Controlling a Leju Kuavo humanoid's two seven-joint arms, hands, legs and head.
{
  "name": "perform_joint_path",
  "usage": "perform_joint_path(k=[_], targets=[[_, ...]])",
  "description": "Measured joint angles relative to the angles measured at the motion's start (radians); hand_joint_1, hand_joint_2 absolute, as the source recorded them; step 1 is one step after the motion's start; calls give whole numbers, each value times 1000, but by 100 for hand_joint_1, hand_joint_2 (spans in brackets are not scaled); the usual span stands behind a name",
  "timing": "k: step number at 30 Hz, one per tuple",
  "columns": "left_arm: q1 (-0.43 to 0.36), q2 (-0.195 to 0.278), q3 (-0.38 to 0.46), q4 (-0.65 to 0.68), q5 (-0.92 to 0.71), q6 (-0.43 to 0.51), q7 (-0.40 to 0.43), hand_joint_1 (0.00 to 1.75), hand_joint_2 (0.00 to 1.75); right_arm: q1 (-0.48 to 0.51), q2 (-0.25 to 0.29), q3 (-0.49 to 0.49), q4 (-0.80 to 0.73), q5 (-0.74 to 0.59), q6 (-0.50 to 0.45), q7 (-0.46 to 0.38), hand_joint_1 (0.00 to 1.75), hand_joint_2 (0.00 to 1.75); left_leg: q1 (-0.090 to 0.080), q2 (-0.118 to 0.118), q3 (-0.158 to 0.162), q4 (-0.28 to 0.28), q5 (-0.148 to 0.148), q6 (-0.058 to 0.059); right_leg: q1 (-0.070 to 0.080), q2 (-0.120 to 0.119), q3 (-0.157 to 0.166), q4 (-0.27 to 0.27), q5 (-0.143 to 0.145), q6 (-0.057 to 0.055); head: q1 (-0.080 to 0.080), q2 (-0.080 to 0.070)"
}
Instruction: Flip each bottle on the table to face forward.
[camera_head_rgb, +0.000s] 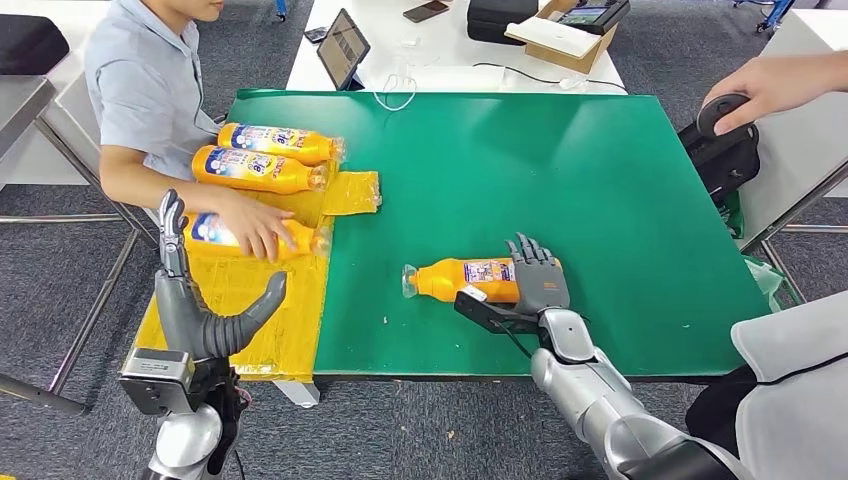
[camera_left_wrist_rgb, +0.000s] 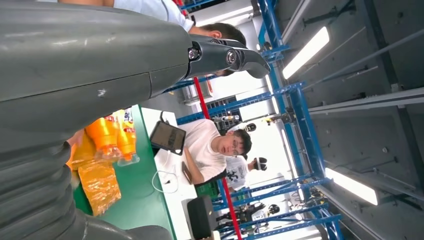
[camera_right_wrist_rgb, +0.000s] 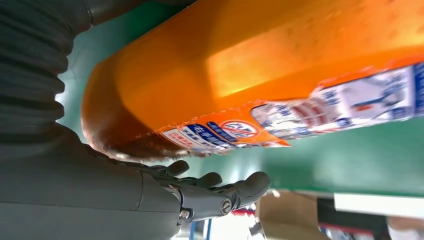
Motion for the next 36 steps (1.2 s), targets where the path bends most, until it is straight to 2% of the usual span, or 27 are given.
perform_joint_path(k=[2, 3, 8, 15, 22, 24, 29, 33, 36], targets=[[-6, 0, 0, 8, 6, -7, -1, 0, 175, -8, 2, -10, 8, -18, 43, -24, 161, 175, 0, 0, 1, 0, 0, 0, 0, 0, 1, 0, 0, 0, 0, 0], [-11, 0, 0, 14, 11, -12, -1, 0, 175, -14, 4, -13, 14, -24, 68, -32, 175, 175, 0, 1, 2, 0, 0, 0, 0, 1, 1, 0, 0, 0, 0, 0], [-37, 0, -6, 41, 24, -23, -5, 0, 175, -42, 9, -17, 44, -22, 132, -29, 175, 175, 0, 4, 7, 0, -1, 0, 0, 3, 4, 0, 0, 0, 0, 0], [-41, 0, -14, 55, 32, -40, -1, 0, 175, -59, -1, -17, 75, 15, 176, 57, 175, 175, 0, 3, 9, 0, -1, 0, 0, 3, 7, -1, 0, 0, 0, 0], [-32, 0, -19, 60, 43, -72, 12, 0, 175, -57, -20, -34, 81, -17, 177, 33, 175, 175, 0, 0, 10, 0, -1, 0, 0, 1, 10, -2, 0, 0, 0, 0], [-25, 0, -19, 60, 64, -93, 22, 0, 175, -54, -20, -63, 80, -99, 186, -34, 175, 175, 0, 0, 12, 0, -1, 1, 0, 1, 12, -3, 0, 0, 0, 0], [17, 0, -16, 62, 177, -184, 58, 0, 175, -15, -7, -218, 61, -382, 251, -340, 175, 175, 1, 7, 19, -1, -5, 0, 2, 8, 17, -4, 0, 0, 1, 0], [50, -12, -14, 74, 195, -185, 91, 0, 175, 36, 31, -305, 4, -478, 263, -421, 175, 175, 2, 11, 21, -1, -7, -1, 3, 14, 18, -4, 0, 0, 0, 0], [96, -38, -13, 105, 178, -137, 120, 0, 175, 126, 79, -338, -141, -613, 274, -451, 175, 175, 4, 10, 19, -1, -6, -1, 4, 13, 16, -4, 0, 0, 0, 0]])
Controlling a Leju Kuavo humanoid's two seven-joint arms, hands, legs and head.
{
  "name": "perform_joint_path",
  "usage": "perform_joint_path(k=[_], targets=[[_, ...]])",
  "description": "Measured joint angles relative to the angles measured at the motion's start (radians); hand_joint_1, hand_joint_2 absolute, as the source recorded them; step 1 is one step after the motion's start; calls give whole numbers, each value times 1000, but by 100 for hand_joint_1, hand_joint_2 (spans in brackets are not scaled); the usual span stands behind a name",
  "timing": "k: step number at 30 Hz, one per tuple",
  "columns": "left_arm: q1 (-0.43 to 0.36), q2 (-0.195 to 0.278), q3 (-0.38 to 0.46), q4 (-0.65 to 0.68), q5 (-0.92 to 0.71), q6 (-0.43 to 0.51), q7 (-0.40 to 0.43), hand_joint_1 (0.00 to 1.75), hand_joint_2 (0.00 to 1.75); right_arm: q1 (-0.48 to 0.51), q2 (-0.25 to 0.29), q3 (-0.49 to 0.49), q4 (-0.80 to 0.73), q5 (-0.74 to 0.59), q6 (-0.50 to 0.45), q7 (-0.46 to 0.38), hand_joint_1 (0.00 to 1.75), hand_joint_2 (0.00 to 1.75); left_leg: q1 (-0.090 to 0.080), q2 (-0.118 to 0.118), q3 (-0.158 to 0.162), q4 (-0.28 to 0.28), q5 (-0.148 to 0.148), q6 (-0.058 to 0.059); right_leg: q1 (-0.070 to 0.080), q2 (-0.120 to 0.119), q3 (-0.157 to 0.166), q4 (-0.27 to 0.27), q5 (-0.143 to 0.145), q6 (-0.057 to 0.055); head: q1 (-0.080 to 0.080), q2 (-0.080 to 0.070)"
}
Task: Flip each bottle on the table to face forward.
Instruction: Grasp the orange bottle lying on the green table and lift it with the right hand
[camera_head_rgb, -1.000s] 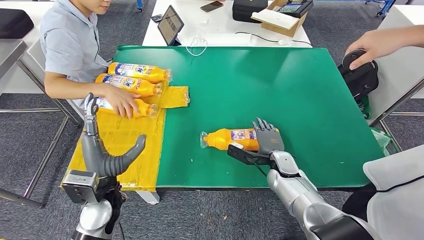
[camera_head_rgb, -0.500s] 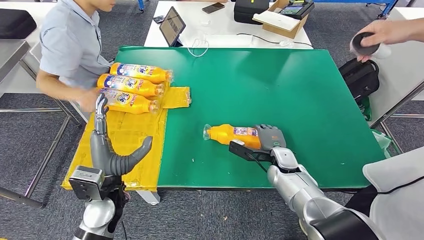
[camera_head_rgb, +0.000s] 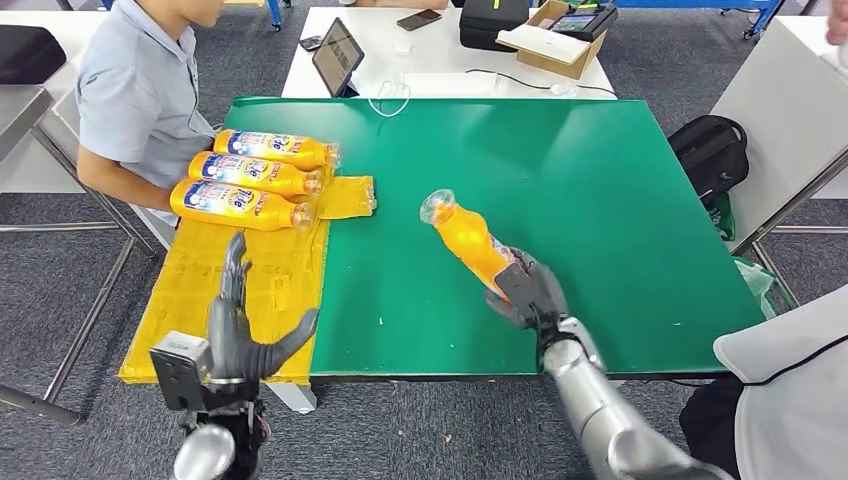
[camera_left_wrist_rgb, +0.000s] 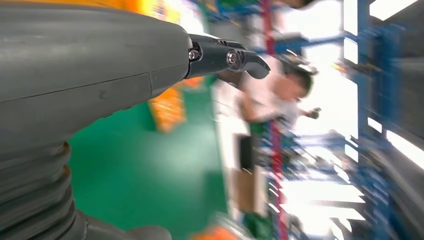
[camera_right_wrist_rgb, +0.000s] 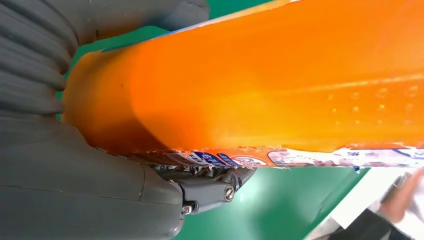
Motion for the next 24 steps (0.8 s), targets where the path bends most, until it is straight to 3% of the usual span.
perform_joint_path(k=[2, 6, 10, 15, 20, 24], targets=[[26, -13, -2, 31, -4, 20, 13, 0, 175, 80, 34, 0, -133, -94, 2, 5, 175, 175, 1, -1, -4, 0, 1, 0, 1, -1, -3, 0, 0, 0, 0, 0], [72, -17, -36, 81, 8, -30, 26, 0, 175, 224, 83, 51, -410, -214, -34, 15, 175, 175, 1, -5, -13, 0, 2, -1, 1, -5, -11, 1, 0, 0, 0, 0], [89, 6, -101, 90, 18, -133, 15, 0, 175, 287, 97, 147, -580, -199, -57, 7, 175, 175, 1, -5, -18, 0, 2, -1, 1, -5, -15, 1, 0, 0, 0, 0], [84, 17, -146, 79, 39, -172, 0, 0, 175, 308, 117, 306, -616, -114, -106, -27, 175, 175, 1, -5, -19, 0, 2, -1, 1, -5, -17, 1, 0, 0, 0, 0], [82, 16, -151, 74, 50, -171, -6, 0, 175, 311, 124, 346, -615, -106, -116, -34, 175, 175, 1, -6, -19, 0, 2, -1, 1, -6, -17, 1, -1, -1, 0, 0], [44, 1, -161, 45, 134, -123, -48, 0, 175, 300, 151, 521, -511, -154, -154, -82, 175, 175, 2, -5, -19, 0, 2, -1, 1, -6, -16, 1, -1, -1, 0, 0]])
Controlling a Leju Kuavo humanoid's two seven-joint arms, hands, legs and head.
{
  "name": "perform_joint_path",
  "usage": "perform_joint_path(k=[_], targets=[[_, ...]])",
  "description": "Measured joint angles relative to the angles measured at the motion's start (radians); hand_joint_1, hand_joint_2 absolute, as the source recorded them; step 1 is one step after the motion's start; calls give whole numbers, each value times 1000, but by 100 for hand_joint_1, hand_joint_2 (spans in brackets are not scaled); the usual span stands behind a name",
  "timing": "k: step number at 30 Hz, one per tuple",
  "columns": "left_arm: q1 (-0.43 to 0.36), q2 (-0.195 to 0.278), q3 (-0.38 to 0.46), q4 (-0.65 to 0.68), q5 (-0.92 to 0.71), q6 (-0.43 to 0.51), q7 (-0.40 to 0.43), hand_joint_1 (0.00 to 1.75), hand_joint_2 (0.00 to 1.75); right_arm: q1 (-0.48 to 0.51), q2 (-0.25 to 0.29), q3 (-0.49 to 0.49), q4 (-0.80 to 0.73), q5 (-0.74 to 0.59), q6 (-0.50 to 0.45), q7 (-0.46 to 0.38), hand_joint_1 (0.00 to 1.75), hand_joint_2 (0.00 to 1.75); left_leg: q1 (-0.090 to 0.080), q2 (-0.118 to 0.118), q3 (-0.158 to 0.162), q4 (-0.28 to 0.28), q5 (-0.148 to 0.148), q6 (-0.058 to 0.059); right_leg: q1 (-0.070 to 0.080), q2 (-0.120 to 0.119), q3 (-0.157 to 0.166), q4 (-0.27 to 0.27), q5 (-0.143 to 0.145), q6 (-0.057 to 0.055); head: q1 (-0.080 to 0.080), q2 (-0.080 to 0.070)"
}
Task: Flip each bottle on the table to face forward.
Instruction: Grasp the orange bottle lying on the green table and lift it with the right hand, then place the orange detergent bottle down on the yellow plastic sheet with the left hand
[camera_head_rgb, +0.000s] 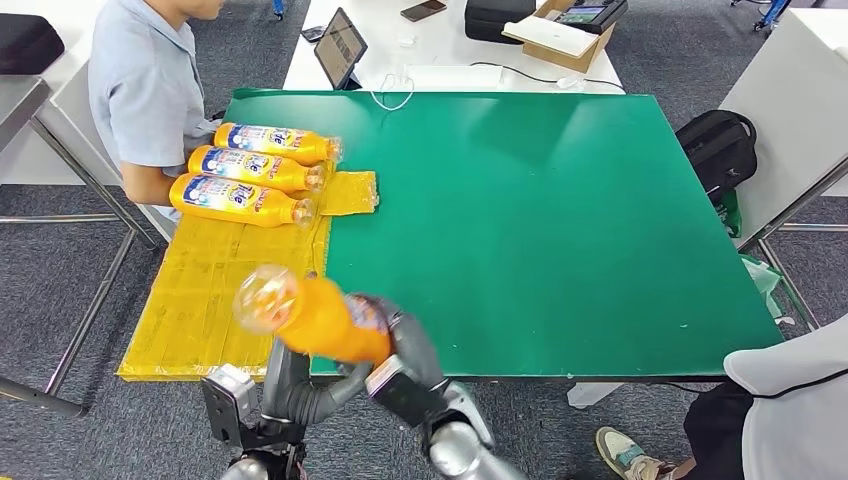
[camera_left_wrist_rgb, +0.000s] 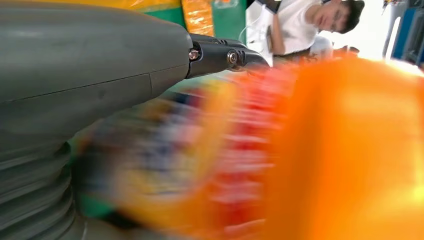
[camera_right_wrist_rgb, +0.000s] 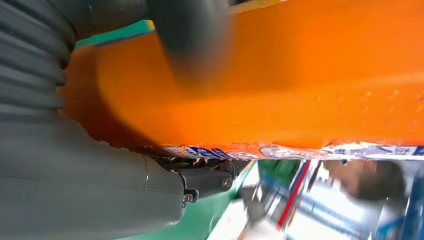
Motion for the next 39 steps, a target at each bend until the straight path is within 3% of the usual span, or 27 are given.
perform_joint_path(k=[5, 13, 14, 15, 17, 19, 21, 26, 30, 35, 39], targets=[[-14, -2, -26, -13, 28, 44, -24, 0, 175, -28, 28, 90, 132, -72, -24, -21, 175, 175, 0, 0, 0, 0, 0, 0, 0, 0, 0, 0, 0, 0, 0, 0], [-24, 0, -41, -31, 74, 49, -42, 0, 175, -65, 55, 118, 261, -95, -24, -30, 175, 175, 0, 0, 0, 0, 0, 0, 0, 0, -1, 0, 0, 0, 0, 0], [-24, 0, -42, -31, 79, 48, -42, 42, 175, -68, 57, 120, 269, -96, -25, -31, 172, 175, 0, 0, 0, 0, 0, 0, 0, 0, -1, 0, 0, 0, 0, 0], [-25, 2, -42, -31, 89, 46, -40, 86, 175, -71, 58, 121, 276, -96, -29, -34, 155, 175, 0, 0, 0, 0, 0, 0, 0, 0, -1, 0, 0, 0, 0, 0], [-28, 5, -44, -30, 112, 37, -24, 173, 175, -78, 60, 125, 292, -97, -50, -42, 93, 175, 0, 0, 0, 0, 0, 0, 0, 0, -1, 0, 0, 0, 0, 0], [-39, 8, -50, -22, 134, 26, 3, 175, 175, -84, 62, 128, 307, -96, -84, -55, 30, 175, 0, 0, 0, 0, 0, 0, 0, 0, -1, 0, 0, 0, 0, 0], [-58, 10, -57, -2, 171, 6, 31, 175, 175, -90, 63, 130, 317, -95, -119, -66, 4, 175, 0, 0, 0, 0, 0, 0, 0, 0, -1, 0, 0, 0, 0, 0], [-99, 15, -58, 53, 311, -72, 129, 175, 175, -90, 60, 134, 307, -93, -186, -82, 0, 175, 0, 0, 0, 0, 0, 0, 0, 0, -1, 0, 0, 0, 0, 0], [-122, 18, -58, 78, 353, -94, 171, 175, 175, -82, 51, 134, 274, -94, -216, -84, 0, 0, 0, 0, 0, 0, 0, 0, 0, 0, -1, 0, 0, 0, 0, 0], [-137, 18, -59, 91, 352, -85, 165, 175, 175, -63, 27, 135, 218, -92, -272, -83, 0, 0, 0, 0, -1, 0, 0, 0, 0, 0, -1, 0, 0, 0, 0, 0], [-156, 25, -51, 72, 276, 2, 102, 175, 175, -37, 3, 134, 140, -104, -323, -96, 0, 0, 0, 0, -1, 0, 0, 0, 0, 0, -1, 0, 0, 0, 0, 0]])
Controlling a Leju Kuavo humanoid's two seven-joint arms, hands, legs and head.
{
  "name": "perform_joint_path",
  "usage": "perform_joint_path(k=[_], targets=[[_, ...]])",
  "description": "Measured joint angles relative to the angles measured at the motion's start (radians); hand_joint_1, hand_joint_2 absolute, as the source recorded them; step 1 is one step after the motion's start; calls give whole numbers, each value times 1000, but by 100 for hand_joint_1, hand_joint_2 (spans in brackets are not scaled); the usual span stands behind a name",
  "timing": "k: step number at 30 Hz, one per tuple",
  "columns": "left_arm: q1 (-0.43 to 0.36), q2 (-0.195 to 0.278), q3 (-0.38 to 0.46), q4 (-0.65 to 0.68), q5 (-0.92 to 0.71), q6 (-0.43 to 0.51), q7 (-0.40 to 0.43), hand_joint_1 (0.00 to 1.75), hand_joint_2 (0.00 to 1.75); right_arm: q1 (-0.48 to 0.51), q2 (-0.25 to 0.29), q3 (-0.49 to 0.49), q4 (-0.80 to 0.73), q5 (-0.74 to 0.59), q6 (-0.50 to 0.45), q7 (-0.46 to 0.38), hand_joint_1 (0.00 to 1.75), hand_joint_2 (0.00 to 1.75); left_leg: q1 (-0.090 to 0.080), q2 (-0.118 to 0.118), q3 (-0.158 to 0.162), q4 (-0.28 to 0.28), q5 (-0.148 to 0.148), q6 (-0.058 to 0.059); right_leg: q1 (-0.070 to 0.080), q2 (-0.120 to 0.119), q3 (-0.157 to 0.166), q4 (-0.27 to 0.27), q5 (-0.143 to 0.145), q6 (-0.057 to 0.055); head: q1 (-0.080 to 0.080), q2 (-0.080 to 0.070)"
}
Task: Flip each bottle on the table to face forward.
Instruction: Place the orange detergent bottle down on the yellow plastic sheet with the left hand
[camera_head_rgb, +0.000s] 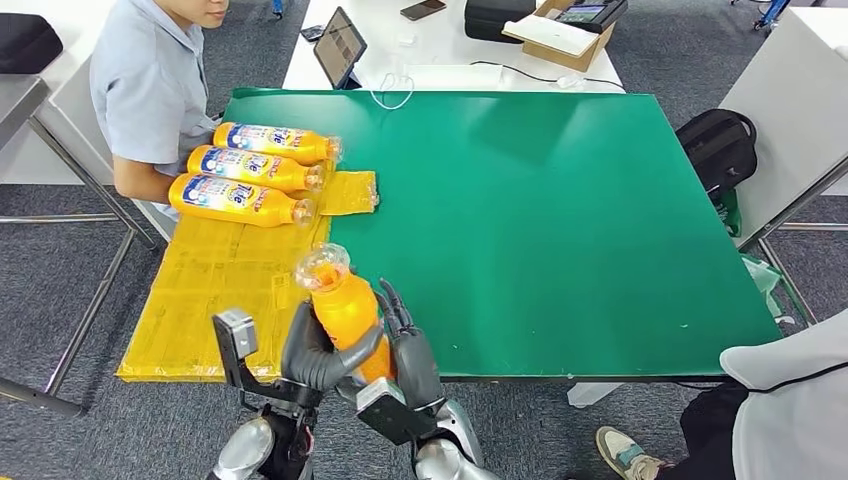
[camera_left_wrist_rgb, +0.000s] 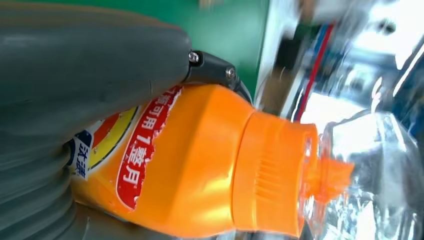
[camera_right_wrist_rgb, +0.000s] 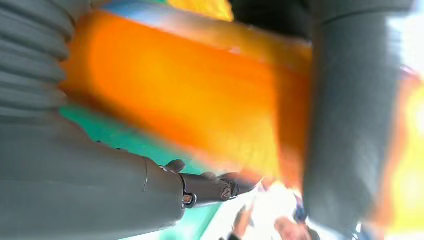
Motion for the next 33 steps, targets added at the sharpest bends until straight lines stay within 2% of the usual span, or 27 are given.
perform_joint_path(k=[6, 15, 21, 24, 27, 30, 33], targets=[[-29, 62, 92, -57, -193, 109, -48, 175, 175, 54, -36, -25, -148, -12, -47, -7, 0, 0, 1, -1, 0, 0, 1, -1, 0, -1, 0, 1, 0, 0, 0, 0], [-26, 126, 224, -139, -335, 155, -38, 175, 175, 167, -70, -124, -305, 3, -68, -8, 0, 0, 0, 0, 0, 0, 1, -1, 0, -1, 0, 0, 0, 0, 0, 0], [-37, 148, 243, -118, -621, 171, 64, 175, 175, 210, -68, -178, -377, 22, -69, -8, 0, 0, 0, -1, 0, 0, 1, -1, 0, -1, 0, 0, 0, 0, 0, 0], [-50, 152, 243, -86, -675, 169, 86, 175, 175, 223, -67, -195, -402, 20, -69, -8, 0, 0, 0, 0, 0, 0, 1, -1, 0, -1, 0, 0, 0, 0, 0, 0], [-89, 153, 238, -4, -842, 145, 150, 175, 175, 225, -66, -201, -412, -1, -66, -8, 0, 0, 0, -1, 0, 0, 1, -1, 0, -2, 0, 0, 0, 0, 0, 0], [-163, 144, 224, 180, -1008, 131, 189, 175, 175, 216, -63, -195, -410, -30, -46, -8, 0, 0, 0, -1, 0, 0, 1, -1, 0, -3, 0, 0, 0, 0, 0, 0], [-238, 121, 220, 359, -1061, 164, 188, 175, 175, 208, -58, -179, -403, -44, -34, -8, 0, 0, 0, -1, 1, 0, 1, 0, 0, -3, 0, 1, 1, 0, 0, 0]])
